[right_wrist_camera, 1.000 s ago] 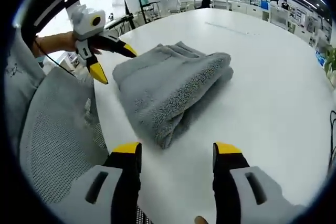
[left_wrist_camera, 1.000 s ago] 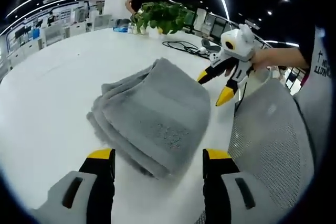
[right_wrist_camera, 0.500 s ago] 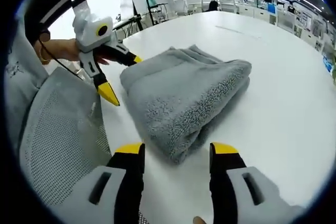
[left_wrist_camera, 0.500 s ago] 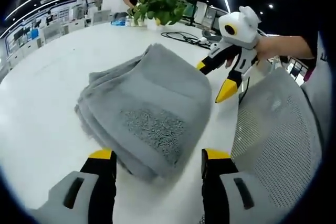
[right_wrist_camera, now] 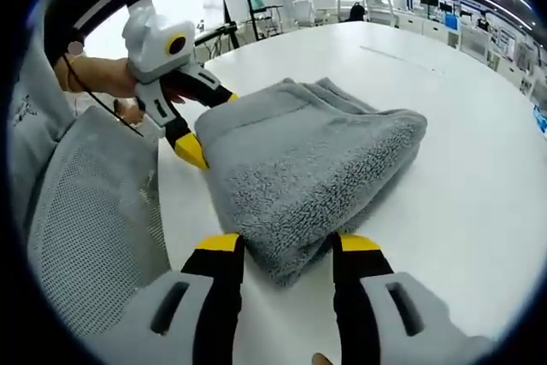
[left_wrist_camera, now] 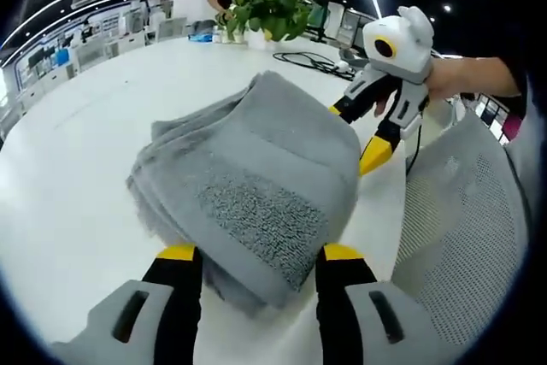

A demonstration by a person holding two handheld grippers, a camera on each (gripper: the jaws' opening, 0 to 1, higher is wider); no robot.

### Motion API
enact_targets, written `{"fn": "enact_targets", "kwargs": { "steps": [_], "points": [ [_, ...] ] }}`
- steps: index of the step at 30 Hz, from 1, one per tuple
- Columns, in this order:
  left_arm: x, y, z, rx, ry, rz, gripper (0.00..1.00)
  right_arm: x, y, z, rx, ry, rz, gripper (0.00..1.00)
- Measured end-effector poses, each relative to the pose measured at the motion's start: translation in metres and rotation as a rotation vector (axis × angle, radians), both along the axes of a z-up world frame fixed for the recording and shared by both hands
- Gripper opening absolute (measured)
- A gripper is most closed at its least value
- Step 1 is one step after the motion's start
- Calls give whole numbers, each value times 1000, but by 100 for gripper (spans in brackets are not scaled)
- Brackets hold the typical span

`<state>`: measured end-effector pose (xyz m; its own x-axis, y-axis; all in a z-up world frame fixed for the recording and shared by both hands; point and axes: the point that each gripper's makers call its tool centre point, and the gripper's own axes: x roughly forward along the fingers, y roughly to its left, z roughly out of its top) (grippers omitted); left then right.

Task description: Fold the towel on the table until its edges align and the towel forms a compact rectangular stack.

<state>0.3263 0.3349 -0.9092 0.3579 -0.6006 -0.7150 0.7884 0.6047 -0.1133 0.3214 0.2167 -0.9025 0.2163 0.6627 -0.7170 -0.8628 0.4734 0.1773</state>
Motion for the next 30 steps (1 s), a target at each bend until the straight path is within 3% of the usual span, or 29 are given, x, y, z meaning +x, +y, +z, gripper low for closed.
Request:
{"fn": "enact_targets", "kwargs": {
  "steps": [12, 23, 30],
  "points": [
    [45, 0, -1, -4, -25, -1, 54, 48, 2, 0, -5, -30, -5, 41],
    [96, 4, 1, -33, -64, 50, 52, 94, 5, 0, 29, -61, -81, 40],
    [120, 5, 1, -56, -84, 87, 52, 123, 6, 1, -3, -130, -84, 40]
  ]
}}
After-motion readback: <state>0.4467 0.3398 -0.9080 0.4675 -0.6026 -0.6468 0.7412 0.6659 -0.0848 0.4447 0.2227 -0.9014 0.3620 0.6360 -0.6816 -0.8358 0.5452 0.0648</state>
